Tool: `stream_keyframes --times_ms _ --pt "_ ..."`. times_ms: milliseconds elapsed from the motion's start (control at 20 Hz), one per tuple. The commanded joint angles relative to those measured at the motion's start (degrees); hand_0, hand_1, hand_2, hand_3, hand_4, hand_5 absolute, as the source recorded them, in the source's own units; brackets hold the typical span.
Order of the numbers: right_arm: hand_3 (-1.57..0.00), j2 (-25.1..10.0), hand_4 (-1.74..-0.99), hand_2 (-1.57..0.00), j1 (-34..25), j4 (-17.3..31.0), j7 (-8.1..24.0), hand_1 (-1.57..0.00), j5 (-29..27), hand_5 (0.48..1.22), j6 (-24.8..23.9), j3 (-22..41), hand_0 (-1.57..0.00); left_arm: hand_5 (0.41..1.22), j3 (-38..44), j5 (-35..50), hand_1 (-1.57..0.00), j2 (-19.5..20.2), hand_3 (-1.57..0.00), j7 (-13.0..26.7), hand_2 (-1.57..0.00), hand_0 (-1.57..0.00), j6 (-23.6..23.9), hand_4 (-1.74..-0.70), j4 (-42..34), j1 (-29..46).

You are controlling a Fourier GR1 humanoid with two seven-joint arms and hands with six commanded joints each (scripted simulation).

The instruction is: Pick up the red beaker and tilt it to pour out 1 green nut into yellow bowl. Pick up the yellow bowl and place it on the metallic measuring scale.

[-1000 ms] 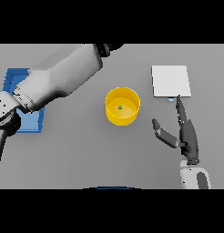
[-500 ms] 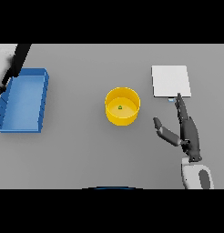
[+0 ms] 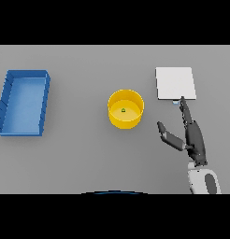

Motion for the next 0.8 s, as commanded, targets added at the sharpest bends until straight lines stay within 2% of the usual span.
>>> stream_keyframes --times_ms 0,200,300,400,600,750 --pt "0.00 -0.4 -1.209 0.00 -0.3 -0.7 0.3 0.00 0.2 0.620 0.2 0.1 0.00 1.221 0.9 2.0 -1.57 1.0 -1.45 2.5 -1.57 -1.57 2.2 -1.74 -3.2 2.9" --pt "0.00 -0.9 -1.206 0.00 -0.4 -0.8 0.9 0.00 0.5 0.653 0.7 0.5 0.00 1.221 0.0 7.2 -1.57 5.3 -1.45 12.4 -1.57 -1.57 10.5 -1.74 -20.3 17.1" --pt "0.00 -0.7 -1.210 0.00 0.7 -1.5 0.3 0.00 0.6 0.660 0.5 0.7 0.00 1.221 -0.7 9.0 -1.57 6.8 -1.45 14.9 -1.57 -1.57 14.2 -1.74 -26.6 23.2" --pt "0.00 -0.7 -1.217 0.00 -0.1 -0.6 1.3 0.00 0.7 0.664 0.5 0.6 0.00 1.221 -1.6 10.2 -1.57 8.0 -1.45 16.7 -1.57 -1.57 16.9 -1.74 -31.1 27.5" --pt "0.00 -0.8 -1.217 0.00 0.2 -0.9 0.1 0.00 0.5 0.666 0.8 0.7 0.00 1.221 -2.7 12.2 -1.57 8.3 -1.51 18.3 -1.57 -1.57 20.4 -1.74 -33.8 31.1" --pt "0.00 -0.6 -1.207 0.00 0.1 -1.2 0.6 0.00 1.6 0.665 0.1 1.1 0.00 1.117 -4.6 13.2 -1.57 8.0 -1.54 19.4 -1.57 -1.57 22.4 -1.74 -34.8 32.8"
